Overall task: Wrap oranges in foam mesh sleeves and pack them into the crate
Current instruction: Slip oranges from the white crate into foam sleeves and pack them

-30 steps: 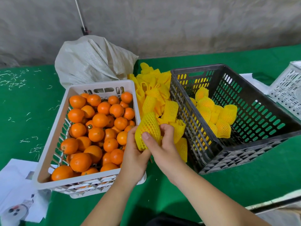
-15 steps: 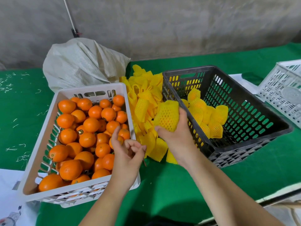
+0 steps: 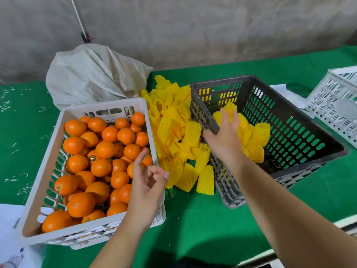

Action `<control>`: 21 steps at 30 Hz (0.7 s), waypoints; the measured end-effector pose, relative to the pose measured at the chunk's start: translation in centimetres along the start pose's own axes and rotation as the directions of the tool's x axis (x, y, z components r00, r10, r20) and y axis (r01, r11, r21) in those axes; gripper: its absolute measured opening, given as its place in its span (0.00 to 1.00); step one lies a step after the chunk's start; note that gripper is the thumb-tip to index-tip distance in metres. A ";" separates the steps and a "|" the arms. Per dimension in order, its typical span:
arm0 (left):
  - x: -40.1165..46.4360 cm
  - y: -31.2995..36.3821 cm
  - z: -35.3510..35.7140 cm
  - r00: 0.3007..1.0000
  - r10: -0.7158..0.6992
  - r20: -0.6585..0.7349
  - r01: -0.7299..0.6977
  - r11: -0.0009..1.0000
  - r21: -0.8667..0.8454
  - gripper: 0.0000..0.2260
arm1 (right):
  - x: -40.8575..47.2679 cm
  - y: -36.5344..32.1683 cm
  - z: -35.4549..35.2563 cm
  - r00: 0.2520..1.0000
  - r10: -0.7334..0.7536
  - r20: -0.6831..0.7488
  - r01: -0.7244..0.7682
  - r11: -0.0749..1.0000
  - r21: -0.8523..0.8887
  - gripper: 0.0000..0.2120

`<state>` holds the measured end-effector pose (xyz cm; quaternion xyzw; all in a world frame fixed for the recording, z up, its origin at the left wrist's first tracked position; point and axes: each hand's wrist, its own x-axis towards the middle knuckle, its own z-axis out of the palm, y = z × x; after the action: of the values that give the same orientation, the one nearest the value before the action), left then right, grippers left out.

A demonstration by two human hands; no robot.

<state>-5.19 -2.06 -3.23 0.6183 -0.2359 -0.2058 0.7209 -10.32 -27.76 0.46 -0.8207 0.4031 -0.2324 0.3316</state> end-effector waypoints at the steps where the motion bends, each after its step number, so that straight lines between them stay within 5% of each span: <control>1: 0.2 0.0 0.0 1.000 -0.024 -0.018 0.023 0.999 -0.045 0.36 | -0.8 0.0 0.7 0.994 -0.110 0.005 0.110 0.984 -0.144 0.39; 3: 0.9 -0.1 -0.2 0.992 -0.111 -0.059 0.099 0.980 -0.173 0.36 | -2.4 0.0 2.8 0.965 -0.246 0.090 0.262 0.922 -0.285 0.33; 6: 2.7 -0.4 -1.1 0.952 -0.300 -0.065 0.264 0.908 -0.326 0.33 | -5.1 0.8 6.7 0.912 -0.064 0.406 0.192 0.939 -0.284 0.31; 8: 4.0 -0.2 -2.2 0.940 -0.337 -0.050 0.328 0.936 -0.124 0.26 | -6.9 2.0 9.0 0.815 0.084 0.573 0.170 0.912 -0.374 0.28; 9: 4.7 -0.1 -3.0 0.950 -0.309 -0.046 0.312 0.944 0.108 0.23 | -7.7 2.6 10.0 0.771 0.111 0.628 0.198 0.895 -0.401 0.27; 11: 5.9 -0.8 -4.9 0.966 -0.255 0.038 0.173 0.751 0.637 0.27 | -8.9 3.6 11.4 0.693 0.146 0.706 0.266 0.859 -0.438 0.27; 13: 6.5 -1.6 -6.0 0.902 -0.419 0.104 0.080 0.400 0.913 0.39 | -9.2 4.6 12.1 0.632 0.246 0.735 0.288 0.806 -0.517 0.30; 15: 6.2 -2.3 -5.4 0.799 -0.596 0.079 0.037 0.180 0.983 0.44 | -9.1 5.5 12.7 0.583 0.375 0.721 0.263 0.753 -0.604 0.30; 18: 5.9 -3.1 -4.2 0.764 -0.640 0.078 -0.066 0.043 0.997 0.40 | -8.6 6.7 13.0 0.565 0.464 0.682 0.108 0.778 -0.619 0.32; 21: 6.5 -3.2 -4.3 0.779 -0.626 0.031 -0.059 -0.023 0.998 0.33 | -8.4 6.9 12.8 0.712 0.354 0.606 0.005 0.861 -0.509 0.26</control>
<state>2.58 -2.88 -6.34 0.8940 -0.3407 -0.2857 -0.0551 -10.28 -19.47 -14.20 -0.8593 0.3752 0.2246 0.2653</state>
